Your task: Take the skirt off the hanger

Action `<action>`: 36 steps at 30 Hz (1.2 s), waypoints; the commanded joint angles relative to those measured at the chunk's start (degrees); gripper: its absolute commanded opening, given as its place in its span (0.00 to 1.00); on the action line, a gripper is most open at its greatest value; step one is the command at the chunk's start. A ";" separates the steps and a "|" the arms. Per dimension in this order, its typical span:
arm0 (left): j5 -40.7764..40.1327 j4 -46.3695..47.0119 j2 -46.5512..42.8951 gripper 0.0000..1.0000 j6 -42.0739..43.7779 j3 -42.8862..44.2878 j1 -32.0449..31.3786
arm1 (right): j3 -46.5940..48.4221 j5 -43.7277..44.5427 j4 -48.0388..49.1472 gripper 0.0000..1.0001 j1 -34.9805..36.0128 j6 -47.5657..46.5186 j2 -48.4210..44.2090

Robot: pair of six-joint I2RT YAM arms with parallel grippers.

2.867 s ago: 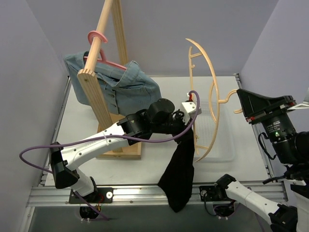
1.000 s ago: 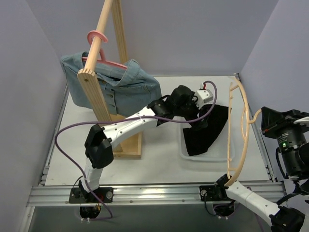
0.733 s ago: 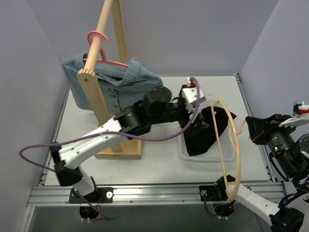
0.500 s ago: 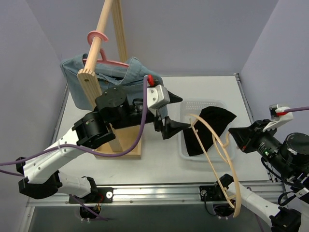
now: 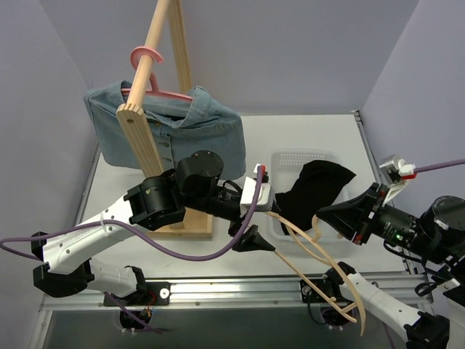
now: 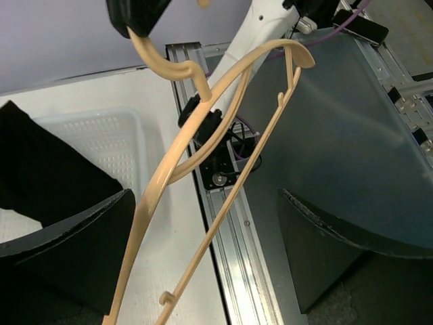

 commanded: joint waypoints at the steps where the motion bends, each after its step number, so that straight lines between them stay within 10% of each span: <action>1: 2.32 -1.24 -2.13 0.94 0.73 -0.80 -0.16 | 0.15 -8.48 7.59 0.00 -0.49 -0.56 4.15; 9: 1.87 -6.16 -1.69 0.96 1.52 -2.04 -0.51 | 2.52 -12.09 9.70 0.00 -0.58 -1.88 7.32; 15: 1.35 -10.38 0.06 0.31 1.17 -2.48 -0.42 | 3.40 -12.80 10.49 0.00 -0.67 -2.05 8.20; 16: 0.83 -11.26 0.24 0.03 0.13 -1.95 -0.42 | 3.40 -12.63 10.49 0.00 -0.58 -1.96 8.29; 18: -4.00 -10.65 -0.11 0.02 -1.55 -2.12 -0.33 | 3.05 -11.58 10.49 0.00 -0.58 -1.70 8.29; 22: -9.28 -10.21 -2.65 0.02 -4.27 -1.60 -0.42 | 2.87 -7.20 8.92 0.73 -0.58 -1.44 7.67; 24: -9.81 -10.91 -4.15 0.02 -5.24 -0.72 -0.16 | 3.40 -1.48 6.55 0.89 -0.50 -1.61 6.88; 36: -10.52 -19.96 -9.95 0.02 -5.34 3.93 1.16 | -1.61 -1.38 -3.65 1.00 -0.49 -2.40 -3.31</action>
